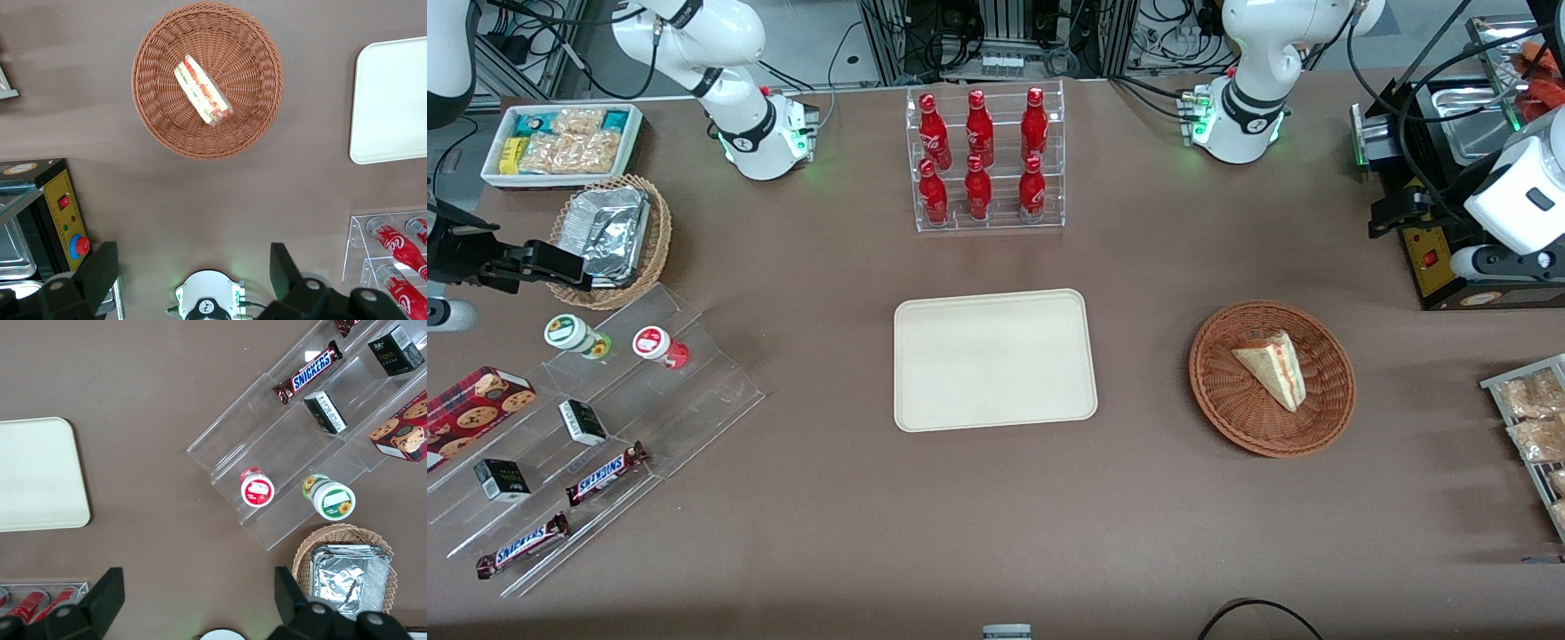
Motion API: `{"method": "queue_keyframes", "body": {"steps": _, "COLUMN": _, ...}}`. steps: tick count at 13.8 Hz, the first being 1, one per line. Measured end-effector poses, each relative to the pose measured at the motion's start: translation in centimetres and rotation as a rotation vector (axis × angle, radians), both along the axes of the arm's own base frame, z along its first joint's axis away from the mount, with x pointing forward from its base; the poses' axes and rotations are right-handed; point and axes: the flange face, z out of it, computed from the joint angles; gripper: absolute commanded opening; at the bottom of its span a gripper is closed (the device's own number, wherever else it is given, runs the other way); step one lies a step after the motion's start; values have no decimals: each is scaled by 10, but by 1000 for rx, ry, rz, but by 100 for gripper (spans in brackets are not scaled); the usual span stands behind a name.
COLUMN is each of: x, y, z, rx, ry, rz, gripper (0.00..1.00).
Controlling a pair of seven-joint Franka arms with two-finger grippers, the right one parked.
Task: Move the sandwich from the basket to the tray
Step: 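Move the left gripper over the wicker basket above the wrapped sandwich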
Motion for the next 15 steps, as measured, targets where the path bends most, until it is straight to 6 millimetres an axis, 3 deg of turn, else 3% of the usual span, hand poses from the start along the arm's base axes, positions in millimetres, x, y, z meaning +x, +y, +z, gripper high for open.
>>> {"method": "queue_keyframes", "body": {"steps": 4, "x": 3, "y": 0, "z": -4, "rx": -1, "ry": -11, "rz": 0, "gripper": 100}}
{"method": "queue_keyframes", "body": {"steps": 6, "x": 8, "y": 0, "z": -17, "rx": -1, "ry": -12, "rz": 1, "gripper": 100}}
{"method": "queue_keyframes", "body": {"steps": 15, "x": 25, "y": -5, "z": -140, "rx": 0, "ry": -53, "rz": 11, "gripper": 100}}
